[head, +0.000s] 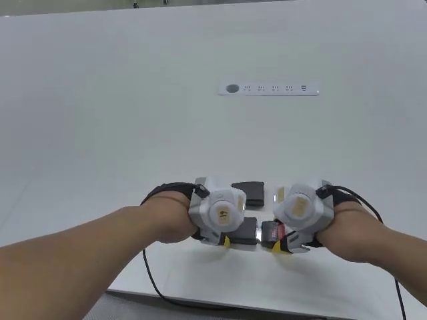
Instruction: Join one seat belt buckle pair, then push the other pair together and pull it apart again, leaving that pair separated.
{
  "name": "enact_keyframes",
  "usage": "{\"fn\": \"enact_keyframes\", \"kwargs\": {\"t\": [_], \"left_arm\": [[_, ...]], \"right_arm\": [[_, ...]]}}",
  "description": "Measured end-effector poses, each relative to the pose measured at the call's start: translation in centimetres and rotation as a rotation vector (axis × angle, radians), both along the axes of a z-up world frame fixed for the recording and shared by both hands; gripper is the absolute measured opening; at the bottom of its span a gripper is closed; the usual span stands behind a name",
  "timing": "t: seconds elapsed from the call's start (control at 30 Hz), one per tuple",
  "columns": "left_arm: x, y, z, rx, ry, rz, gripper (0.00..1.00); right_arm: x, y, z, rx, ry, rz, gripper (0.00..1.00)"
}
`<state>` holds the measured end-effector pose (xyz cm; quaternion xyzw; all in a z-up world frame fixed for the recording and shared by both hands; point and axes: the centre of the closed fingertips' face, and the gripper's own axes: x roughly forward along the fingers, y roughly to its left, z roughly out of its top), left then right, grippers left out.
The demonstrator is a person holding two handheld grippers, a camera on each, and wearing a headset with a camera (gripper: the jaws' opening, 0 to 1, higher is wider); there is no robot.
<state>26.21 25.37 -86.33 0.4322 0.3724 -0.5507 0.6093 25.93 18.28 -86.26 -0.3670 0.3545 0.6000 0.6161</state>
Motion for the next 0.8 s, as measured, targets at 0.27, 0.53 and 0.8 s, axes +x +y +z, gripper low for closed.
{"fn": "enact_keyframes", "kwargs": {"t": [0.27,0.53,0.8], "left_arm": [[0.28,0.07,0.06,-0.015,0.008,-0.003,0.3],[0.33,0.19,0.1,-0.035,0.016,0.003,0.3],[0.39,0.18,0.11,-0.04,0.023,0.03,0.3]], "right_arm": [[-0.05,-0.58,-0.05,0.004,0.012,0.017,0.32],[-0.01,-0.59,-0.18,0.025,0.012,-0.009,0.32],[0.0,-0.62,-0.16,0.05,0.016,-0.03,0.33]]}}
